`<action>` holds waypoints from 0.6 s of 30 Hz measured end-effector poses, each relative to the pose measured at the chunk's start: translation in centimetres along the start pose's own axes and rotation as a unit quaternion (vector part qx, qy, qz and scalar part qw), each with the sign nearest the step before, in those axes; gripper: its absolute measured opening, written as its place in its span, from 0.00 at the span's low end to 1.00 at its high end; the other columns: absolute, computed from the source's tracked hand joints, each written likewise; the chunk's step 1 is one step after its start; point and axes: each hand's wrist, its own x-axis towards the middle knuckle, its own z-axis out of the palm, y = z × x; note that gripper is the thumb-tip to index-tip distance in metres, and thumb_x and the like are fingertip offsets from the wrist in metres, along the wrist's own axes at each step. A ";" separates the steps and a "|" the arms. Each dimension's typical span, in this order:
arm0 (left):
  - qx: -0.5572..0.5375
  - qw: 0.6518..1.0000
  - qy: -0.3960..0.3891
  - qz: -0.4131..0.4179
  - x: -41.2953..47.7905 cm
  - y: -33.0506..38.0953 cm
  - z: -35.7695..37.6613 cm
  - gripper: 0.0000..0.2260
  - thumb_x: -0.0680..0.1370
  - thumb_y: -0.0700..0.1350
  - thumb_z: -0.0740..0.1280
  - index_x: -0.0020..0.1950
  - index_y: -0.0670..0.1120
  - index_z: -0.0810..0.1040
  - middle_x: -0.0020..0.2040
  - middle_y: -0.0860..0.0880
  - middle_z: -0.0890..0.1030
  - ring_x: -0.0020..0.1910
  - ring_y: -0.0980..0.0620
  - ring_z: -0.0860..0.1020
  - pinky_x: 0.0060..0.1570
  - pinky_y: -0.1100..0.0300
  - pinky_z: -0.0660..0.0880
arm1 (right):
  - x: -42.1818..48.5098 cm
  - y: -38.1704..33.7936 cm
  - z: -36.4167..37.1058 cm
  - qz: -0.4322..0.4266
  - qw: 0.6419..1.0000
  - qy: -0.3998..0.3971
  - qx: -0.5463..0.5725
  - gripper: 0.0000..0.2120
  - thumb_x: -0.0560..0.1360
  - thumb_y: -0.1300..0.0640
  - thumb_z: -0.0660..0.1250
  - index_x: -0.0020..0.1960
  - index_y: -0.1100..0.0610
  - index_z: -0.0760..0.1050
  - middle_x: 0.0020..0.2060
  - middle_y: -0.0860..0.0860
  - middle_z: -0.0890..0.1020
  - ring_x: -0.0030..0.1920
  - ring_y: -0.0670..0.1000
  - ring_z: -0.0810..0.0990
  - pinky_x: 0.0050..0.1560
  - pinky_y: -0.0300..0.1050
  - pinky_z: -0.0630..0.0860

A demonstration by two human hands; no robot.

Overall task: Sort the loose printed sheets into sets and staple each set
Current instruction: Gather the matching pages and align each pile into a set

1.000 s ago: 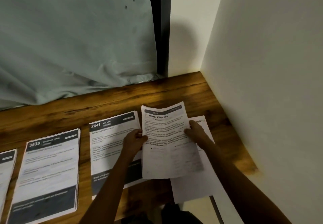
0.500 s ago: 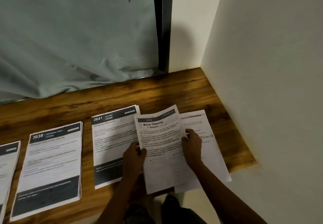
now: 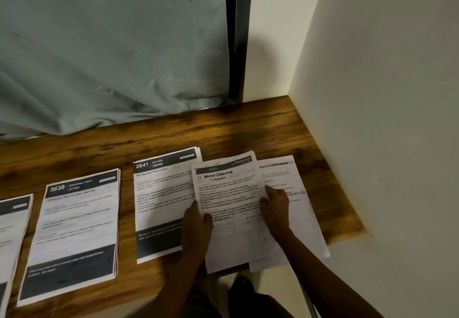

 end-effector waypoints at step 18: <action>-0.001 0.999 -0.023 0.022 0.0 -0.5 -0.4 0.32 0.75 0.42 0.70 0.75 0.42 0.59 0.73 0.41 0.63 0.71 0.44 0.64 0.67 0.55 0.63 | -1.5 0.3 -0.6 -0.110 0.991 0.023 0.076 0.07 0.75 0.65 0.65 0.48 0.55 0.78 0.44 0.47 0.79 0.44 0.43 0.76 0.48 0.32 0.74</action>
